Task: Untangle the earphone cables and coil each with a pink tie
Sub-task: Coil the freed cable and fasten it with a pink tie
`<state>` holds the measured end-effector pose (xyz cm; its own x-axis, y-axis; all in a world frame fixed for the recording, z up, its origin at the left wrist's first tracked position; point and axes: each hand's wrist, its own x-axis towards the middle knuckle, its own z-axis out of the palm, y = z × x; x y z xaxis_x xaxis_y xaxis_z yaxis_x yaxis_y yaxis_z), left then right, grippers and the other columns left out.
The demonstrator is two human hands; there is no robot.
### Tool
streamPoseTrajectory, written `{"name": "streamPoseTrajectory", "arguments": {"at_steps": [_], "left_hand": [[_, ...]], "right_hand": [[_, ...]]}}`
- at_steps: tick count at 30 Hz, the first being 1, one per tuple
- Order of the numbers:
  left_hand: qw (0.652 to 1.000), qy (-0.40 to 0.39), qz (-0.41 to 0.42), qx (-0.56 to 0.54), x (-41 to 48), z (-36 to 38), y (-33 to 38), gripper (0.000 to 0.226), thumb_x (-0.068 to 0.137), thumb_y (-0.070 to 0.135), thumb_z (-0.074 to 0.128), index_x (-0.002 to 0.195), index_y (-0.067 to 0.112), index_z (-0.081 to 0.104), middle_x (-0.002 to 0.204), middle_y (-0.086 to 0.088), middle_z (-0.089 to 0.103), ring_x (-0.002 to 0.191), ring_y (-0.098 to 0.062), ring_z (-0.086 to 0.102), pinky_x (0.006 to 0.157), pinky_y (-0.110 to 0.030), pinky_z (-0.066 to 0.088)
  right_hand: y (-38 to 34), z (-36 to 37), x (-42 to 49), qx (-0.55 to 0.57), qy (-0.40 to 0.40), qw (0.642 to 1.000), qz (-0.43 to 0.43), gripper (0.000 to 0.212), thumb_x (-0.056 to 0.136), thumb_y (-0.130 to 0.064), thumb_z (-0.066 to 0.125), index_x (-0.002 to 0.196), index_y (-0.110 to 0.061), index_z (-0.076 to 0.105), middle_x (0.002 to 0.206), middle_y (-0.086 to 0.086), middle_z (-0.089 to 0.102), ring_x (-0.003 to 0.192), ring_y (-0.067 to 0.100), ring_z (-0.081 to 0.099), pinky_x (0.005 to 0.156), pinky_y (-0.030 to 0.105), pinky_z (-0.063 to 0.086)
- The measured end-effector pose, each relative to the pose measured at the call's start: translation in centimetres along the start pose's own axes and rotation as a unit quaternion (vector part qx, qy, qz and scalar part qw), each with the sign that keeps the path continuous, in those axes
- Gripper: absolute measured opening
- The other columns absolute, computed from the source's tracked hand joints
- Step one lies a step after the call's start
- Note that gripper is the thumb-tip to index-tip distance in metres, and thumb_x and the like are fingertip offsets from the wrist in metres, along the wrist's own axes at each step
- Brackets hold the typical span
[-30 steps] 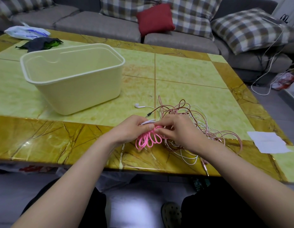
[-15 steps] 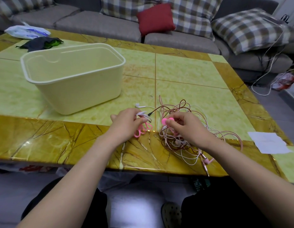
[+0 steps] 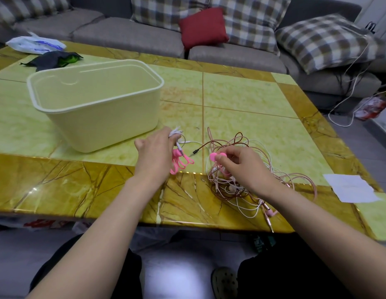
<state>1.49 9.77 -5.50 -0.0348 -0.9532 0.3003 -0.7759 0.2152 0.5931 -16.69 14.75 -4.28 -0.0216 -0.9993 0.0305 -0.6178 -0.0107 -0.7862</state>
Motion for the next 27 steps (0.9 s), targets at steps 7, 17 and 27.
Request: {"name": "streamPoseTrajectory", "arguments": {"at_steps": [7, 17, 27], "left_hand": [[0.996, -0.090, 0.013, 0.022, -0.6, 1.1, 0.1, 0.031, 0.099, 0.037, 0.039, 0.073, 0.022, 0.047, 0.072, 0.006, 0.052, 0.087, -0.024, 0.051, 0.074, -0.034, 0.020], [0.976, 0.099, 0.032, -0.190, -0.1, -0.1, 0.6, 0.036, 0.099, 0.027, 0.042, 0.064, 0.023, 0.044, 0.056, 0.013, 0.043, 0.054, -0.004, 0.044, 0.059, -0.024, 0.029], [0.899, -0.070, -0.077, -0.425, 0.0, 0.2, 1.5, 0.040, 0.100, 0.035, 0.036, 0.066, 0.016, 0.043, 0.046, 0.010, 0.033, 0.037, 0.000, 0.034, 0.047, -0.020, 0.033]], "right_hand": [[-1.0, 1.5, -0.8, -0.053, -0.071, 0.994, -0.065, 0.011, 0.094, -0.023, 0.056, 0.091, -0.019, 0.066, 0.060, -0.006, 0.058, 0.051, 0.004, 0.052, 0.055, 0.011, 0.040], [-2.0, 2.4, -0.8, -0.104, 0.017, 0.976, -0.189, 0.013, 0.094, -0.019, 0.056, 0.097, -0.014, 0.068, 0.085, -0.015, 0.058, 0.072, -0.012, 0.049, 0.068, 0.003, 0.033], [-2.9, 2.5, -0.4, 0.013, 0.065, 0.993, -0.095, 0.011, 0.093, -0.019, 0.057, 0.093, -0.014, 0.067, 0.098, 0.008, 0.067, 0.062, 0.011, 0.056, 0.069, 0.039, 0.053]]}}
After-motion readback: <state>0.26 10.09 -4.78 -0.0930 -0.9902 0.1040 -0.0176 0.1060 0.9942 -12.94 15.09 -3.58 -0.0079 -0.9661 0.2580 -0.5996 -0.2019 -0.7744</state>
